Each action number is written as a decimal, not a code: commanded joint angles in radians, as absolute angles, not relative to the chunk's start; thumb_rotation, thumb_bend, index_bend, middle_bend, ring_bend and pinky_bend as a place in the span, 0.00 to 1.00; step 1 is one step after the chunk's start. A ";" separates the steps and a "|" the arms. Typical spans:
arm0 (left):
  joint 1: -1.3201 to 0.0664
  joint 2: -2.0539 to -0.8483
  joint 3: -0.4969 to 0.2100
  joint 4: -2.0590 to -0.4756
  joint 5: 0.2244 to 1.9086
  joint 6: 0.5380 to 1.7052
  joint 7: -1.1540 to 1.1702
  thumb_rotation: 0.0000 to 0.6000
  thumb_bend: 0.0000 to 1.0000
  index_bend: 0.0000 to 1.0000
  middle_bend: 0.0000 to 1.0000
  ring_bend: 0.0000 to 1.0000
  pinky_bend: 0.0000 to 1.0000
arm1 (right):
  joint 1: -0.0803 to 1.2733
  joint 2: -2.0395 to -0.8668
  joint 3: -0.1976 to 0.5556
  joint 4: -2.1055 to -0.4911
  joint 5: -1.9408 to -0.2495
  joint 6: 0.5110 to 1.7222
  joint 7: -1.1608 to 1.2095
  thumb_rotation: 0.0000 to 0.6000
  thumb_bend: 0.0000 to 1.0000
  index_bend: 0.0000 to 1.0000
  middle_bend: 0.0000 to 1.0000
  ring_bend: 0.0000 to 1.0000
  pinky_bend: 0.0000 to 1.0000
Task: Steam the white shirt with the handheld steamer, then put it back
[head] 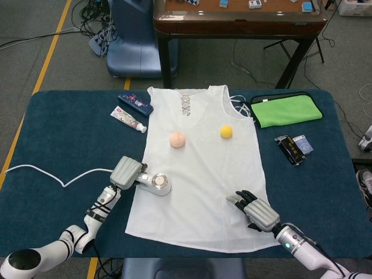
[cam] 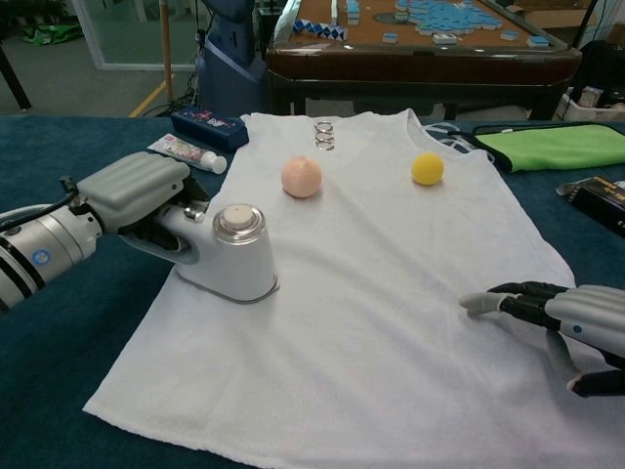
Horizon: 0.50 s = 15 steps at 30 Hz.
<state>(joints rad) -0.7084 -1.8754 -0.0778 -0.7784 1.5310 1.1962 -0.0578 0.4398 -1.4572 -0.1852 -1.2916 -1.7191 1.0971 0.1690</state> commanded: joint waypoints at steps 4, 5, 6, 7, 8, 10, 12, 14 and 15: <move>-0.692 -1.853 -0.072 -0.773 1.524 1.191 -0.075 1.00 0.21 0.83 0.79 0.68 0.64 | 0.439 -1.454 -0.184 -1.296 -1.718 1.099 0.166 1.00 1.00 0.00 0.12 0.01 0.00; -0.690 -1.849 -0.071 -0.775 1.523 1.191 -0.077 1.00 0.21 0.83 0.79 0.68 0.64 | 0.439 -1.453 -0.184 -1.297 -1.718 1.100 0.165 1.00 1.00 0.00 0.12 0.01 0.00; -0.688 -1.845 -0.071 -0.776 1.523 1.192 -0.079 1.00 0.21 0.83 0.79 0.68 0.64 | 0.438 -1.453 -0.184 -1.297 -1.718 1.100 0.165 1.00 1.00 0.00 0.12 0.01 0.00; -0.684 -1.839 -0.071 -0.777 1.522 1.194 -0.080 1.00 0.20 0.83 0.79 0.68 0.64 | 0.438 -1.452 -0.184 -1.298 -1.718 1.102 0.164 1.00 1.00 0.00 0.12 0.01 0.00; -0.682 -1.835 -0.070 -0.778 1.523 1.196 -0.079 1.00 0.20 0.83 0.79 0.68 0.64 | 0.438 -1.452 -0.184 -1.299 -1.718 1.102 0.163 1.00 1.00 0.00 0.12 0.01 0.00; -0.677 -1.825 -0.068 -0.779 1.523 1.199 -0.078 1.00 0.20 0.83 0.79 0.68 0.64 | 0.437 -1.452 -0.184 -1.299 -1.719 1.104 0.164 1.00 1.00 0.00 0.12 0.01 0.00; -0.671 -1.814 -0.069 -0.782 1.521 1.201 -0.078 1.00 0.21 0.83 0.79 0.68 0.64 | 0.437 -1.452 -0.183 -1.299 -1.719 1.105 0.163 1.00 1.00 0.00 0.12 0.01 0.00; -0.666 -1.801 -0.071 -0.793 1.519 1.207 -0.083 1.00 0.20 0.83 0.79 0.68 0.64 | 0.436 -1.451 -0.183 -1.300 -1.720 1.108 0.162 1.00 1.00 0.00 0.12 0.01 0.00; -0.660 -1.790 -0.074 -0.806 1.515 1.213 -0.090 1.00 0.20 0.83 0.79 0.68 0.64 | 0.435 -1.450 -0.183 -1.300 -1.720 1.110 0.162 1.00 1.00 0.00 0.12 0.01 0.00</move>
<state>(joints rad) -0.6664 -1.8005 -0.0709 -0.7945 1.5189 1.2065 -0.0833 0.4355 -1.4507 -0.1832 -1.2998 -1.7198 1.1093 0.1623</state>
